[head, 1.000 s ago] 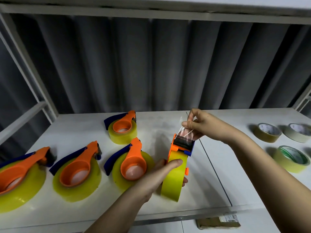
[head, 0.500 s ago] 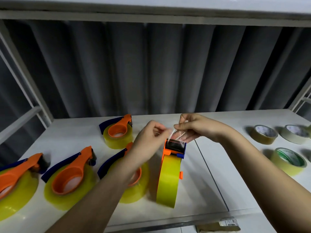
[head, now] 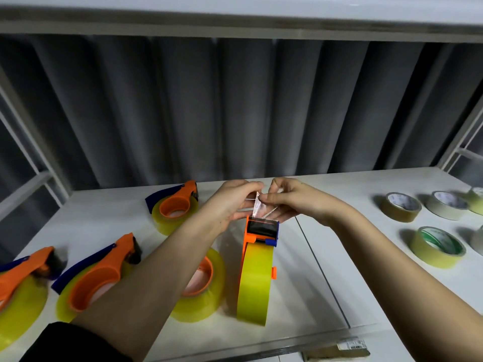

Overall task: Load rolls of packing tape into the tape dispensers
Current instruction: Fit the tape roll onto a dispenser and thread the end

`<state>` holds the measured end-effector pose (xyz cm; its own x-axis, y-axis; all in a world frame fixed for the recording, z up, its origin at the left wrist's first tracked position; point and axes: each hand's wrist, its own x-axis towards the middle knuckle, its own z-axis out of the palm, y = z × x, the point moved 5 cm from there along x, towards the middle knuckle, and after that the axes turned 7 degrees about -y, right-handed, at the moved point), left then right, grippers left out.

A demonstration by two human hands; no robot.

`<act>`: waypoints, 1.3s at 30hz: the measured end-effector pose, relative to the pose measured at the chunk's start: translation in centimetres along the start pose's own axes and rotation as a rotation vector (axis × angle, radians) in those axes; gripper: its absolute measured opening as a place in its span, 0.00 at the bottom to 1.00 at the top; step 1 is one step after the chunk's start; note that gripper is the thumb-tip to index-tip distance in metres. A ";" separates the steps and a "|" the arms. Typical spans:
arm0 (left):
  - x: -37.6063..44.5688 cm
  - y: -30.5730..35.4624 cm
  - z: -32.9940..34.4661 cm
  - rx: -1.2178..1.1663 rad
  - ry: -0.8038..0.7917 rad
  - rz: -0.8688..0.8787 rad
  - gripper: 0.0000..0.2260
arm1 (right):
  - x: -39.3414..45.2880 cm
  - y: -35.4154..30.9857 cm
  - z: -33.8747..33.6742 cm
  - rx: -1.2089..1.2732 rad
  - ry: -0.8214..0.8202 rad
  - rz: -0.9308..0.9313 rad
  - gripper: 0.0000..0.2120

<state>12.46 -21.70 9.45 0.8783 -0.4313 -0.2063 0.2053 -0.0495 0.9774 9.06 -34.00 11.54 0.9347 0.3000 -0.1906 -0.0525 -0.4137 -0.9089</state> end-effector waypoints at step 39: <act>-0.3 0.6 0.3 0.142 -0.004 0.075 0.10 | 0.6 0.3 -1.5 0.083 -0.054 0.059 0.10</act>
<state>12.24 -21.88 10.11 0.8871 -0.4421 -0.1327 0.0757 -0.1442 0.9866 10.14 -35.28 11.72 0.9087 0.3244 -0.2627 -0.1379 -0.3605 -0.9225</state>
